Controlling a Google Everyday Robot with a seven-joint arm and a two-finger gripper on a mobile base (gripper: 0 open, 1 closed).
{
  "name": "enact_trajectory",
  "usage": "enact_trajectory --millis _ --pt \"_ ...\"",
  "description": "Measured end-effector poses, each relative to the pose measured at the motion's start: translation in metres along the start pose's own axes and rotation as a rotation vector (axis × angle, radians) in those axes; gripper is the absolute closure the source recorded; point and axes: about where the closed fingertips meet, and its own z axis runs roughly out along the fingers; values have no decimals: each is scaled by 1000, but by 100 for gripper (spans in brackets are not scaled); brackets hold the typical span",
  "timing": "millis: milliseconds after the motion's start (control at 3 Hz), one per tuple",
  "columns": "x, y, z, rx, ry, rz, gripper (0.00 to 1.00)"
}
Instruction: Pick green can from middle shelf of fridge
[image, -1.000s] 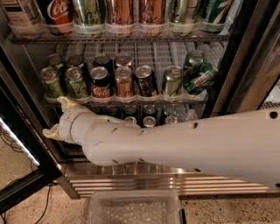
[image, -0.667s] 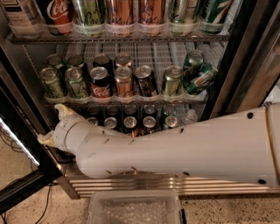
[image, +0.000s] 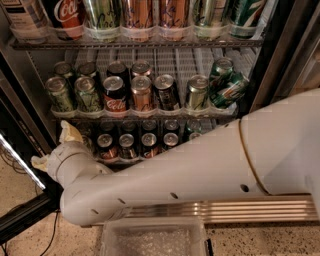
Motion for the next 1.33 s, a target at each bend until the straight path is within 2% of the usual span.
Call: enact_trajectory --millis 333,667,1000,1333 --pt "-5 -21 16 118 -23 38 37" --pt "-6 -51 18 227 -36 63 34" --pt "-6 -73 14 296 -43 77 31" --pt "-3 -83 20 303 -56 99 30"
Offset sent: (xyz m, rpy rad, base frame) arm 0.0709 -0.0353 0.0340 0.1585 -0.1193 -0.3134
